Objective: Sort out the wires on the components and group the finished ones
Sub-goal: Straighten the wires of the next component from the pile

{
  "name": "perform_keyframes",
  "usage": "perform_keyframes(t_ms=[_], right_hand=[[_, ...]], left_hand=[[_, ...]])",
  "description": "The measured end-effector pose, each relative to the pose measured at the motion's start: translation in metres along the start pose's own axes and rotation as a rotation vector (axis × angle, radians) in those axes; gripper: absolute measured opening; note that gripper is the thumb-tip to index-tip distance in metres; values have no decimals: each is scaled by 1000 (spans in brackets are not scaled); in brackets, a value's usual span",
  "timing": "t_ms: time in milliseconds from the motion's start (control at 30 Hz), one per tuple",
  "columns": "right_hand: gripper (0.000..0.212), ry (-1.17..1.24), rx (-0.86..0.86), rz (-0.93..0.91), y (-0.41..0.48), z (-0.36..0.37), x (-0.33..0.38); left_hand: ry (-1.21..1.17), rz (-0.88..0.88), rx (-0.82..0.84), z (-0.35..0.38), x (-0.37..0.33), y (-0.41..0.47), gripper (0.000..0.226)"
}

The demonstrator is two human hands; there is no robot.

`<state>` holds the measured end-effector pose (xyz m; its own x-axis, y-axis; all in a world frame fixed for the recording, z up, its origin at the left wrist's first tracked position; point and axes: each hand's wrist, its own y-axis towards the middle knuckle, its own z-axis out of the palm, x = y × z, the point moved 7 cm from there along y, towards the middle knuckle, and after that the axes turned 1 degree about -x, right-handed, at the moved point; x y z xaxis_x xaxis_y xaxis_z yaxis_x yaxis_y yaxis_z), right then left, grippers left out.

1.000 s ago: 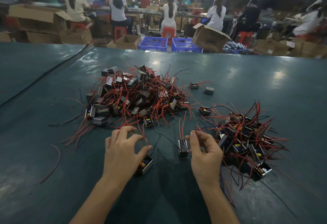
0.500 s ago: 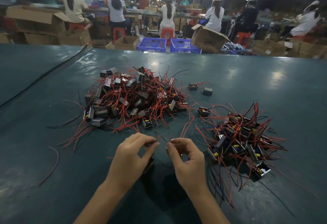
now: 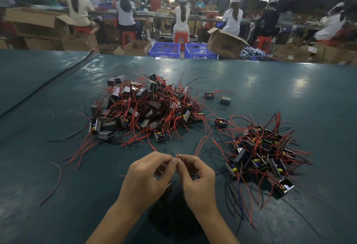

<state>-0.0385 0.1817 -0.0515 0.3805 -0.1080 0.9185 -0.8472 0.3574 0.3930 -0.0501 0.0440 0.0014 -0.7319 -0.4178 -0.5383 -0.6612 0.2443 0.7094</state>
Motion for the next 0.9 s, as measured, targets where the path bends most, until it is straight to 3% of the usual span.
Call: perform_keyframes(t_ms=[100, 600, 733, 900], right_hand=[[7, -31, 32, -40, -3, 3, 1], [8, 5, 33, 18, -5, 4, 2], [10, -12, 34, -1, -4, 5, 4], [6, -19, 83, 2, -8, 14, 2]], left_hand=[[-21, -54, -52, -4, 5, 0, 11], [-89, -105, -56, -10, 1, 2, 16], [-46, -114, -72, -12, 0, 4, 37], [-60, -146, -75, -13, 3, 5, 10]])
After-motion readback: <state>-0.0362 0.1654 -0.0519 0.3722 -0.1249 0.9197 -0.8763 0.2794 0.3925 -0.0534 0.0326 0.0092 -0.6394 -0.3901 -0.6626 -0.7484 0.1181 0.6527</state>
